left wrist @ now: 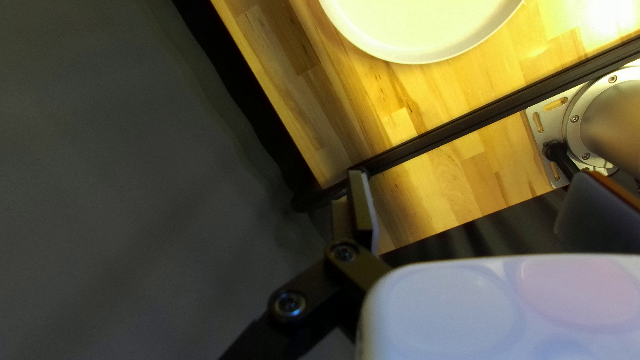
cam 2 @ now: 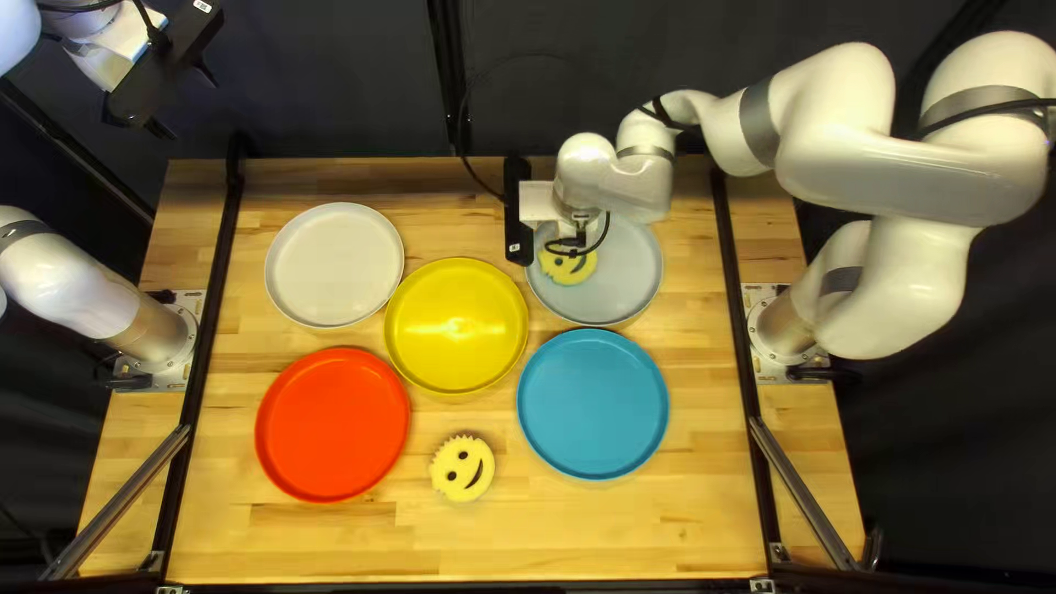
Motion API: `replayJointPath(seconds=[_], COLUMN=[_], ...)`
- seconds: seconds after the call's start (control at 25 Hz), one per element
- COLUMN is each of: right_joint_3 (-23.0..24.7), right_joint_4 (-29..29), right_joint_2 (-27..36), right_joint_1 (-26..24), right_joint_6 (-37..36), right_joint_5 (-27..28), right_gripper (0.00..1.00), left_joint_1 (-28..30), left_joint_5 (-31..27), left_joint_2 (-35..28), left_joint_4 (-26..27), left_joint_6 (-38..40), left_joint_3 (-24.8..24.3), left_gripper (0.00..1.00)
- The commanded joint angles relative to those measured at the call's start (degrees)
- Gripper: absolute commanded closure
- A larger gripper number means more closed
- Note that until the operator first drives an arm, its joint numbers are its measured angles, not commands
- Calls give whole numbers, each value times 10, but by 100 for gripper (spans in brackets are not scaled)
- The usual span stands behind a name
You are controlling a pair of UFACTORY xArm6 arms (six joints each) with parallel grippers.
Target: Pick up sponge and scrub the plate
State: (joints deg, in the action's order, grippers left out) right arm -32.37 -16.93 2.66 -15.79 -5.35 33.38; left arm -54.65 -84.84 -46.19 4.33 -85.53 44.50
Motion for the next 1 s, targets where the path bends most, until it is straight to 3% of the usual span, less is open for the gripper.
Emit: replayJointPath(seconds=[0.04,0.36,0.68,1.0], right_joint_3=[18,43,44,77], right_joint_4=[-2,27,30,4], right_joint_2=[14,28,26,53], right_joint_1=[-8,-93,-141,-132], right_joint_6=[-8,-109,-167,-149], right_joint_5=[-8,-51,-85,-100], right_gripper=[100,100,100,100], left_joint_1=[0,0,0,0], left_joint_5=[0,0,0,0], left_joint_2=[0,0,0,0], left_joint_4=[0,0,0,0], left_joint_6=[0,0,0,0], left_joint_3=[0,0,0,0], left_gripper=[0,0,0,0])
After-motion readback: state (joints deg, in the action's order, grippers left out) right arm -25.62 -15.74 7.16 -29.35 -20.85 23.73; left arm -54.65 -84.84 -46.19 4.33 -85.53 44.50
